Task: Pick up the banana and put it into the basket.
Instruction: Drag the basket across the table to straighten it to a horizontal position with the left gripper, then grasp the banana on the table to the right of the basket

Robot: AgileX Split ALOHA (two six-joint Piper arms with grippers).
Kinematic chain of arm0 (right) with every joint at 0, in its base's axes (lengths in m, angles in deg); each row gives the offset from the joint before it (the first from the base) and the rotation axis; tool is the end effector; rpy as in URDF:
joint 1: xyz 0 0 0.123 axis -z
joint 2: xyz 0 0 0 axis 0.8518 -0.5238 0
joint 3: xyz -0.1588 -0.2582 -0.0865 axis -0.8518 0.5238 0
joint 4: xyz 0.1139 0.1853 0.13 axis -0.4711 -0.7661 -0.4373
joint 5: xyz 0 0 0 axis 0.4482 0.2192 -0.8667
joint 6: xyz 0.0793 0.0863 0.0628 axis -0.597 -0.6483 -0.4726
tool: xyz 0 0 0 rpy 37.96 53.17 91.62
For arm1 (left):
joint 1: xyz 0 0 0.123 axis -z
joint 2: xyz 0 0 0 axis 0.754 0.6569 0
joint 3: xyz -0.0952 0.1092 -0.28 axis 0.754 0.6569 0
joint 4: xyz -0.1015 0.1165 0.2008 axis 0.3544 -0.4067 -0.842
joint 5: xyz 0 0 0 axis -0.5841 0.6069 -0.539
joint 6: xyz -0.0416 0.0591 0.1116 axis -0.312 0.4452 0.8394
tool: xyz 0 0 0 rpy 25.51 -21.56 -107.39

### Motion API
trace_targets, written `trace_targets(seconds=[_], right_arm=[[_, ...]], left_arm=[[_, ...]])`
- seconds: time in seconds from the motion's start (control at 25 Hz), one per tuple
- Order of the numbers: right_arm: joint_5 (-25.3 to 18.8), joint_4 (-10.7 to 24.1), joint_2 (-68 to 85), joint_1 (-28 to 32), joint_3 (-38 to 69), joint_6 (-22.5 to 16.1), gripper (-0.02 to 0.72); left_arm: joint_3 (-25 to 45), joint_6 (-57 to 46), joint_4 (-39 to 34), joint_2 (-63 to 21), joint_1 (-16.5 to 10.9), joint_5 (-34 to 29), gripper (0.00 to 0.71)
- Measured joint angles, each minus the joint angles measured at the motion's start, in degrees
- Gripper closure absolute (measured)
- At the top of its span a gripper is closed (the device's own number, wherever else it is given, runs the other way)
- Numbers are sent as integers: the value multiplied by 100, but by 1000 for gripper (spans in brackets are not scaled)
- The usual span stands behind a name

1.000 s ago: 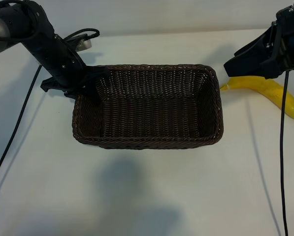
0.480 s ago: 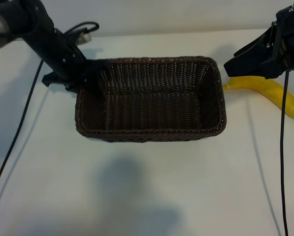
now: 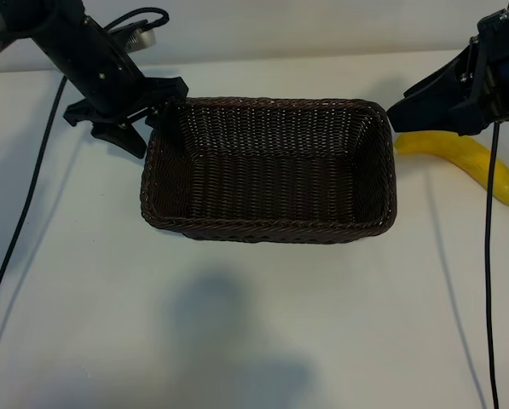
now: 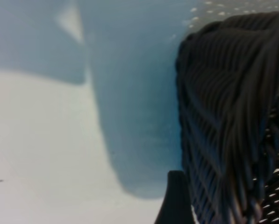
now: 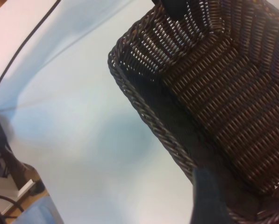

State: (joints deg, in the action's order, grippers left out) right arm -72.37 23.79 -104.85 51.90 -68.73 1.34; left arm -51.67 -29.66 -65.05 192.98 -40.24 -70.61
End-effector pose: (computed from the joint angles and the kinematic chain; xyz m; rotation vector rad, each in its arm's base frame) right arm 0.2818 0.1240 0.3307 -0.9197 2.2222 0.8243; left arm 0.4499 -0.1165 0.1794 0.1595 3.0266 -0.5672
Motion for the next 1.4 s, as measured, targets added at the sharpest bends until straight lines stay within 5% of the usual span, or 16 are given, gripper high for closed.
trace_targets(seconds=[0.36,0.64,0.88,1.04,1.4], right_arm=[[31,-12,0,0,0,-7,292],[48,124,0,0,0,6,292],[-11,1340,0,0,0,131,292],[277,2090,0,0,0,54,292],[1338,3413,-1014,0,0,-1011,186]], left_arm=[[234,381,35,-1266,-10,0,119],[1769,1480,1177,-2656,-323,13,121],[3195,2290,1587,-3399,-855,461,121],[3435,2437,1793,-3500,-989,604,121],[3453,2437,1966,-3511,-989,610,123]])
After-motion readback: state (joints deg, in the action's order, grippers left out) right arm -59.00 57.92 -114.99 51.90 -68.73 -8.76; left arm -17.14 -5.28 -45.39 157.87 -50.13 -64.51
